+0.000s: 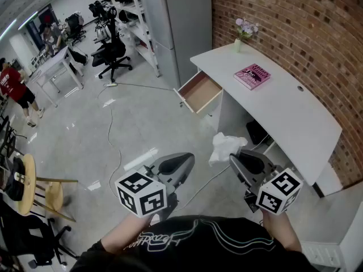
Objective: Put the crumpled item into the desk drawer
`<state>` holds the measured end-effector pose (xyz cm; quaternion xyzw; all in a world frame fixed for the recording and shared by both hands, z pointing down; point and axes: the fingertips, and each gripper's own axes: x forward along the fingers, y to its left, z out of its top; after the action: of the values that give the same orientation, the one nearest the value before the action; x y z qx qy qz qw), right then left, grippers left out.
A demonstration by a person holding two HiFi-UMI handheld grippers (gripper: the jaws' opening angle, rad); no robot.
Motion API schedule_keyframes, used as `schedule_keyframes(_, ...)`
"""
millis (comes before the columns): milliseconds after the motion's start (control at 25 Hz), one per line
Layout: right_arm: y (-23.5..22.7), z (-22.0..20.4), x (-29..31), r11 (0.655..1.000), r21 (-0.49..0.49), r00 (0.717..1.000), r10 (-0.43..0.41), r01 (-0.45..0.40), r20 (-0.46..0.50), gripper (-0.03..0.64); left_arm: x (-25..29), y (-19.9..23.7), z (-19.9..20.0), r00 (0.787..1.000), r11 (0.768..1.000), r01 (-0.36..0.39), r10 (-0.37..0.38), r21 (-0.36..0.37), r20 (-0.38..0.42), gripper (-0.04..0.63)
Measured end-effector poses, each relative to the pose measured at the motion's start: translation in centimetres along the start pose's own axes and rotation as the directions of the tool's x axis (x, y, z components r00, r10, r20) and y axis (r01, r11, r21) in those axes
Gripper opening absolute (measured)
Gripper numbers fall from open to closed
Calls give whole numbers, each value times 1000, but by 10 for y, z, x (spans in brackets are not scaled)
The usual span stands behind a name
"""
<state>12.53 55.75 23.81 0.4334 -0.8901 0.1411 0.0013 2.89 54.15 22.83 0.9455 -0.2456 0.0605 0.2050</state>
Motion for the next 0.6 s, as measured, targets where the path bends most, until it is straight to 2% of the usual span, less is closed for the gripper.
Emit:
schedule_keyframes(280,-4,2,-4,1000,-8,1000,13,-13,1,63,0,-5,0,1000,1000,-24,24,8,7,23)
schedule_keyframes(600,-11,-10,5,999,47,1000,21,-20,-19,63,4,7,-3,999,999,-47,47,-10,-9,23)
